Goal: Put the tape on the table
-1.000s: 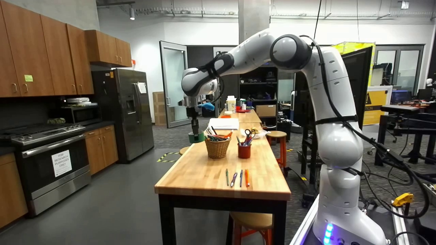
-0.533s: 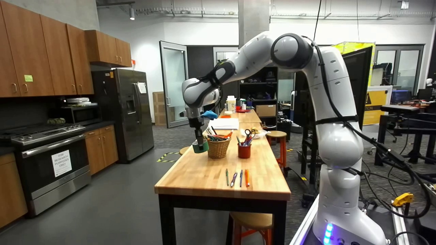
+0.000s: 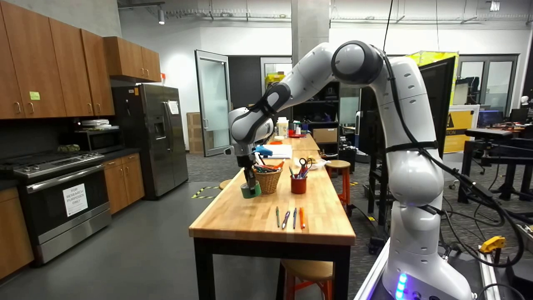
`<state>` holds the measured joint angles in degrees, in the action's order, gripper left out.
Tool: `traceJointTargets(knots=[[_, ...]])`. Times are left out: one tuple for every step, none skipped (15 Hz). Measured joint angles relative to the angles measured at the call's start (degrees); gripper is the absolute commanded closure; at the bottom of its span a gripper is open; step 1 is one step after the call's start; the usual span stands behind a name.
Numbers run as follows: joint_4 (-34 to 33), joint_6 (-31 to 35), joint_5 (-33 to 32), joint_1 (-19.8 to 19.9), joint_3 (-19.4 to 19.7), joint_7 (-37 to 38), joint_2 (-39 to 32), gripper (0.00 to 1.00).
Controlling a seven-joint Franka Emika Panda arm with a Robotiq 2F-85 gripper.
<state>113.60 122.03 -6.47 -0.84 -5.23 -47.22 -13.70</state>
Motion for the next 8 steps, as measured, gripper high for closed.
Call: traceJointTargets(knots=[[0.9, 1.1, 0.1, 0.2, 0.0, -0.9, 0.1, 0.99], [1.7, 2.2, 0.2, 0.4, 0.0, -1.8, 0.2, 0.99], [2.5, 3.3, 0.6, 0.6, 0.0, -2.9, 0.3, 0.99], [3.2, 4.3, 1.1, 0.8, 0.0, -4.1, 0.3, 0.99], [3.9, 5.2, 1.8, 0.9, 0.0, -5.2, 0.4, 0.99], [4.5, 6.1, 2.8, 1.0, 0.0, -6.6, 0.5, 0.99], [5.0, 6.7, 4.1, 1.1, -0.1, -8.1, 0.6, 0.99], [5.4, 7.2, 5.3, 1.3, -0.1, -9.6, 0.7, 0.99]])
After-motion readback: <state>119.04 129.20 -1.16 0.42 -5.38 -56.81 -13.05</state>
